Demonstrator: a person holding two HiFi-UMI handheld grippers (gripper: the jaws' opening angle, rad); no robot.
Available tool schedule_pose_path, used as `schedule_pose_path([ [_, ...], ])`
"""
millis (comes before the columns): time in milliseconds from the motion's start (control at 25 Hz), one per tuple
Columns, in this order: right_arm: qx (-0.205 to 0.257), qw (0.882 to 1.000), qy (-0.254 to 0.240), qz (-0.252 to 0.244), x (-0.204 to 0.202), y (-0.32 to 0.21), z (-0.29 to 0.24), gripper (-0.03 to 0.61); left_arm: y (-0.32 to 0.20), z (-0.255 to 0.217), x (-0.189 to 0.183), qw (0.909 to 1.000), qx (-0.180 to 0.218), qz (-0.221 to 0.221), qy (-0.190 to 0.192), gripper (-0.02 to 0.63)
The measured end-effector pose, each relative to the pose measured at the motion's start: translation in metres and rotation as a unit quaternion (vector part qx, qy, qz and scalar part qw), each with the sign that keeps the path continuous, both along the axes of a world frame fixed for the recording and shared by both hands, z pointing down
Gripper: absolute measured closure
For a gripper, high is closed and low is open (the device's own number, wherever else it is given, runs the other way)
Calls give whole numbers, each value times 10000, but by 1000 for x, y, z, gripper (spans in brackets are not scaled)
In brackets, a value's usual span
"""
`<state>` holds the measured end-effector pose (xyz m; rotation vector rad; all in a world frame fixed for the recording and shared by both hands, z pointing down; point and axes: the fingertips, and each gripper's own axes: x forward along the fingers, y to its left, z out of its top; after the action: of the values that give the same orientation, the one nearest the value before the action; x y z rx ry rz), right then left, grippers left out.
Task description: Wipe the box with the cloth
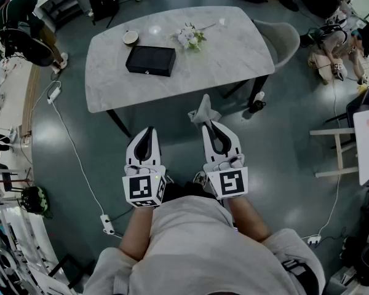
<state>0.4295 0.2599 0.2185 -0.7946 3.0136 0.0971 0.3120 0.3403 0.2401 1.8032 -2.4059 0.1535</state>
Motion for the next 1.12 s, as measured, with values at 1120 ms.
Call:
schedule_pose_path([
  [1120,-479,9955,821,-15,-130,-88,68,535,-102,57,-150,9949,-363,648,682,589],
])
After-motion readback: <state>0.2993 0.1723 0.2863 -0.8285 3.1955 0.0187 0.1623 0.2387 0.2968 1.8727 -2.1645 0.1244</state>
